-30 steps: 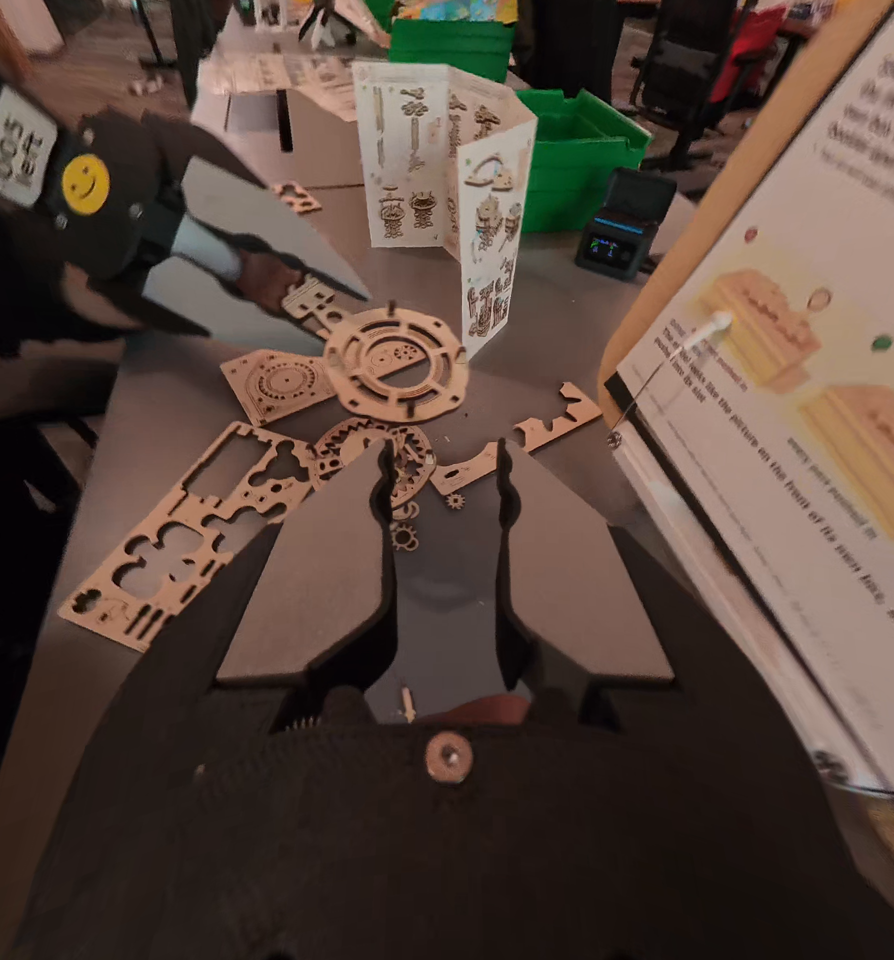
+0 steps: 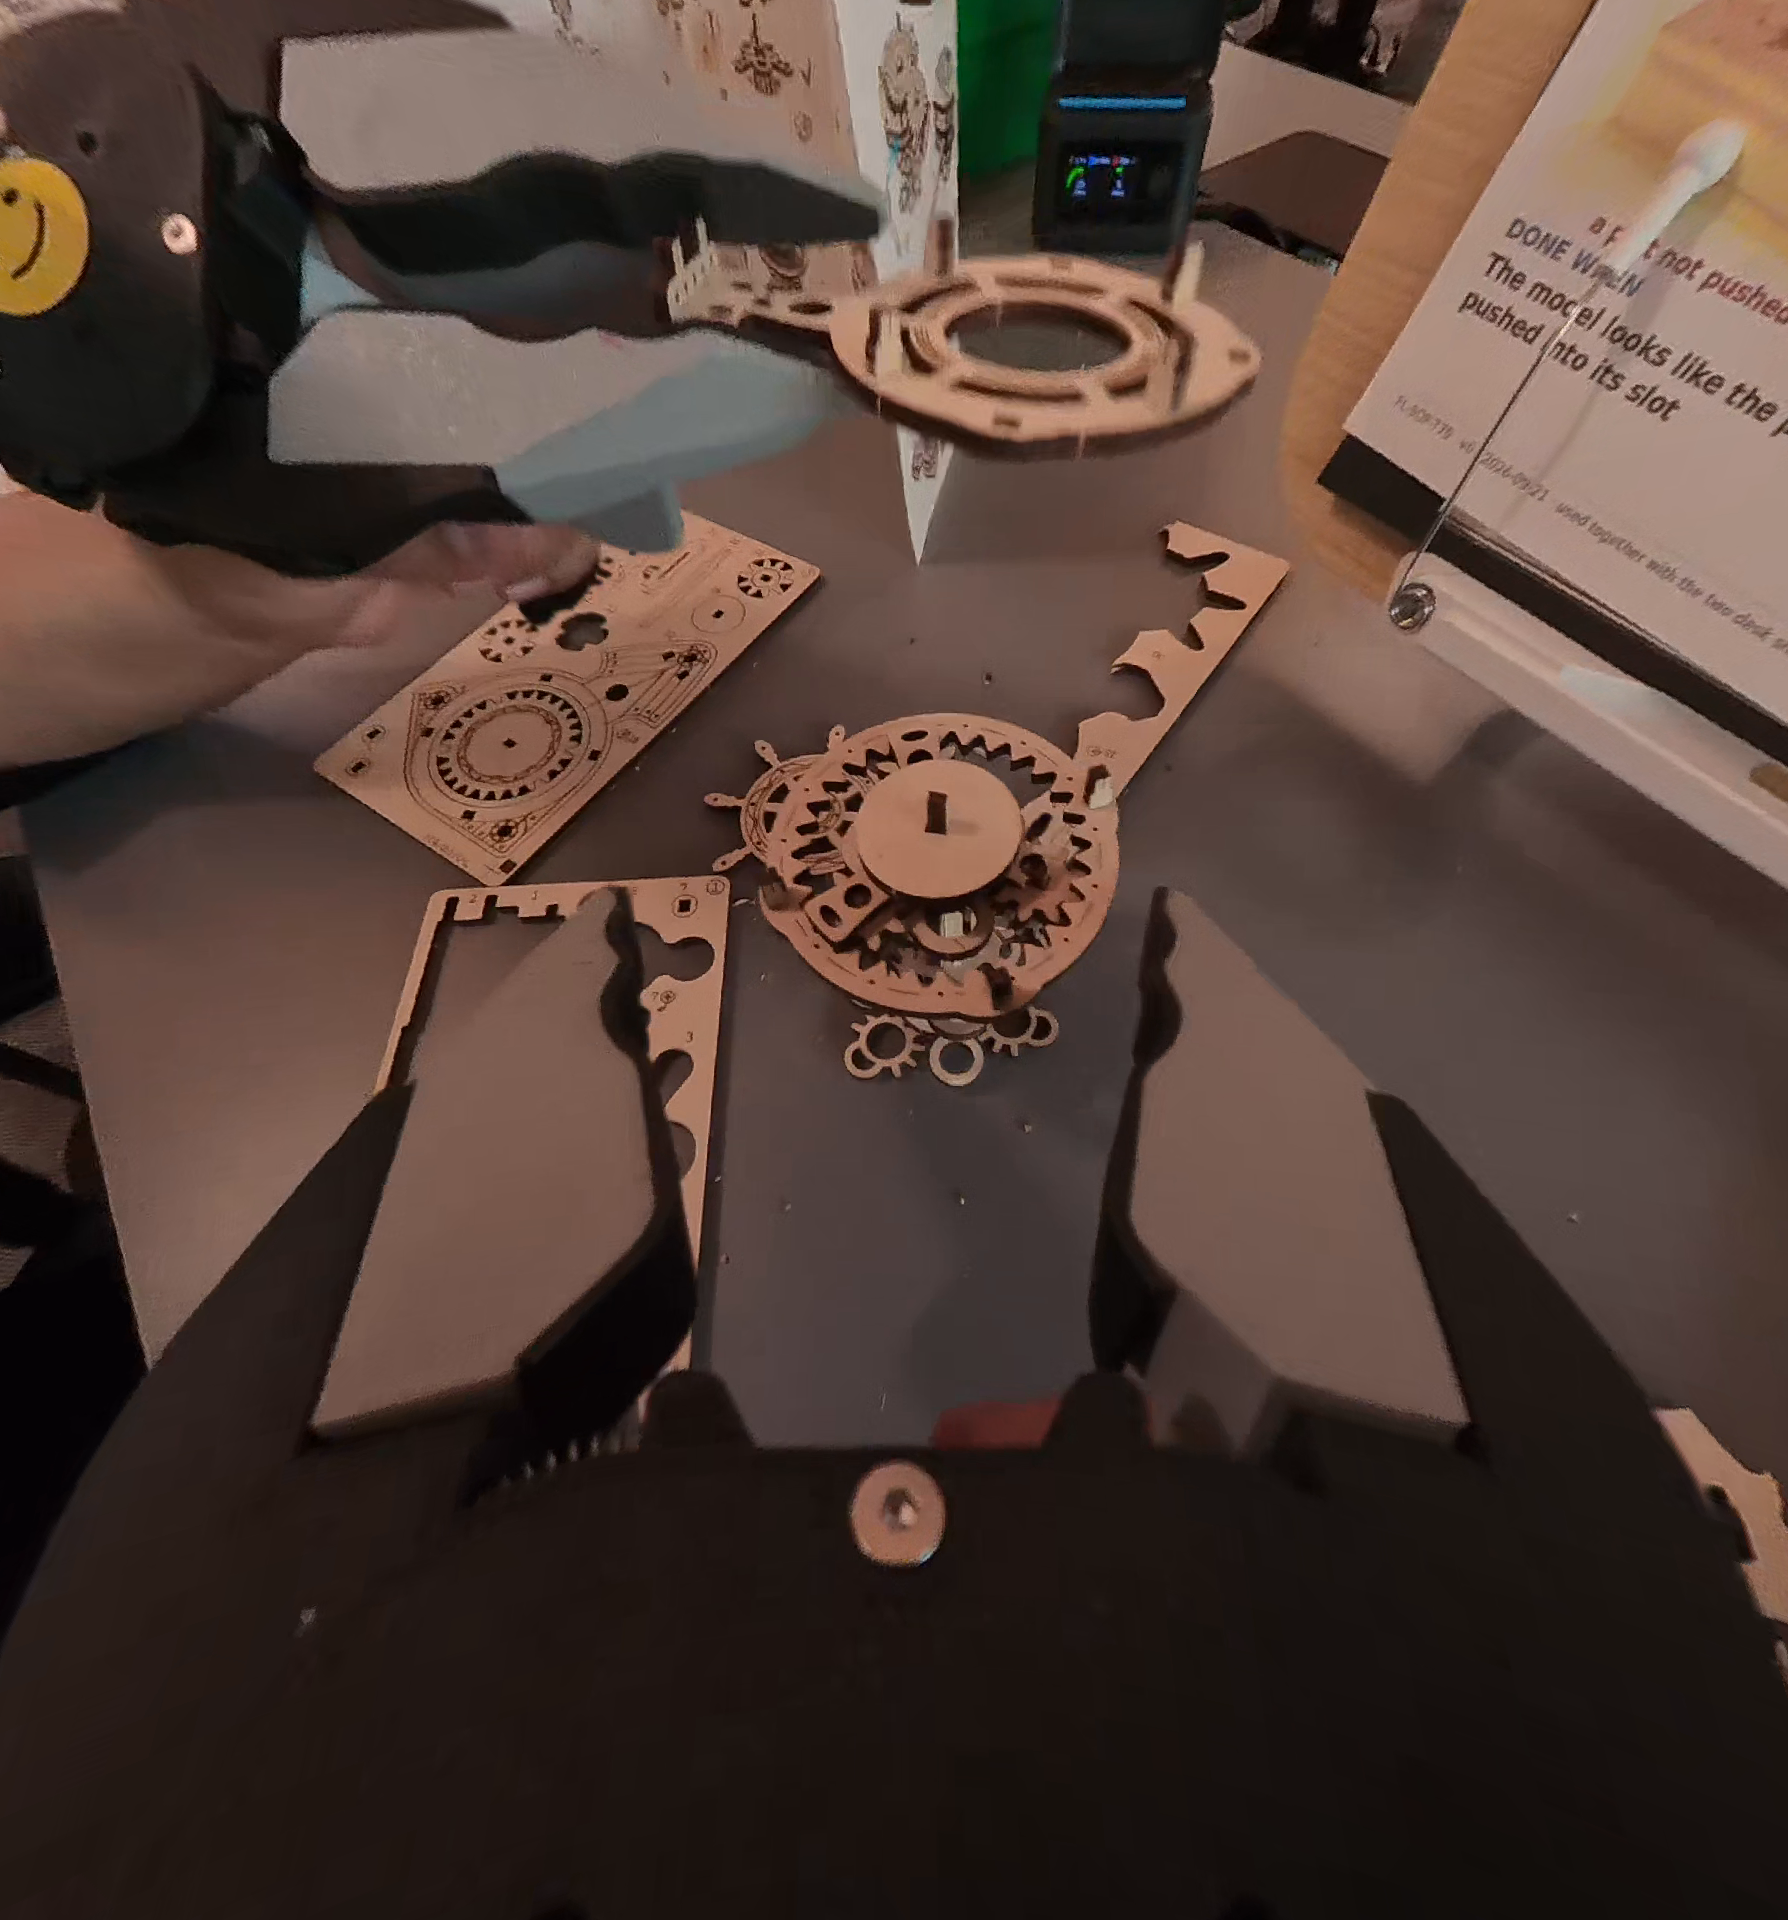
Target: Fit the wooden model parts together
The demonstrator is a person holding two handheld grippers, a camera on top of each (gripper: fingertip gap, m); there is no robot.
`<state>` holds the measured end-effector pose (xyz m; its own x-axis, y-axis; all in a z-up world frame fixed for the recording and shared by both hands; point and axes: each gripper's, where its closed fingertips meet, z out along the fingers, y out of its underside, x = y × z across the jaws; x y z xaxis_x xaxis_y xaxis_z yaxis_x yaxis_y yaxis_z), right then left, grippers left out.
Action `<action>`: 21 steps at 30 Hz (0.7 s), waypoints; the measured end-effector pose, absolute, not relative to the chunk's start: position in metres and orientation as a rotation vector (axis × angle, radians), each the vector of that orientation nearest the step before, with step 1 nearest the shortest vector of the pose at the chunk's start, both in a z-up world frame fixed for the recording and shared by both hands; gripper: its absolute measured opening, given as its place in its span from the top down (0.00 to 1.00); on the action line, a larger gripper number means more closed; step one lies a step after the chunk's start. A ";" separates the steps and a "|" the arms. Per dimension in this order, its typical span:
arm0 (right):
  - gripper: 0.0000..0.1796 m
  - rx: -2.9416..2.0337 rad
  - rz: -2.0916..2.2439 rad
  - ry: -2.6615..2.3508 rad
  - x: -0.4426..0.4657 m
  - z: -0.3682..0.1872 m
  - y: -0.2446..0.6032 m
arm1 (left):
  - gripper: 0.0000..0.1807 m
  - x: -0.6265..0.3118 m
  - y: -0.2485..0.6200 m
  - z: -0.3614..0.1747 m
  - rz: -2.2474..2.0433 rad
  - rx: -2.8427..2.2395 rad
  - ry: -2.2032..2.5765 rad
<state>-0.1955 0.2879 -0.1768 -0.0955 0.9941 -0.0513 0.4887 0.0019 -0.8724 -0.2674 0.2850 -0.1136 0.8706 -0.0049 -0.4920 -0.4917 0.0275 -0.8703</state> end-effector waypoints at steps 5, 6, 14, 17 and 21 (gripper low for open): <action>0.57 -1.533 1.009 -1.695 -0.202 -0.180 0.290 | 0.88 -0.253 0.286 -0.121 0.367 -1.512 0.459; 0.59 -1.522 1.002 -1.714 -0.203 -0.181 0.291 | 0.88 -0.252 0.286 -0.121 0.363 -1.510 0.462; 0.63 -1.238 1.105 -2.039 -0.196 -0.180 0.278 | 0.88 -0.250 0.281 -0.112 0.350 -1.474 0.467; 0.63 -1.032 1.117 -2.193 -0.195 -0.176 0.280 | 0.88 -0.247 0.279 -0.108 0.346 -1.444 0.485; 0.63 -0.779 1.182 -2.374 -0.197 -0.171 0.278 | 0.88 -0.244 0.276 -0.103 0.367 -1.405 0.505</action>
<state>-0.1969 0.2784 -0.1715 -0.7763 0.6247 0.0842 0.3094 0.4940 -0.8126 -0.2439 0.2759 -0.1025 0.8405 -0.0516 -0.5394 -0.5290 0.1375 -0.8374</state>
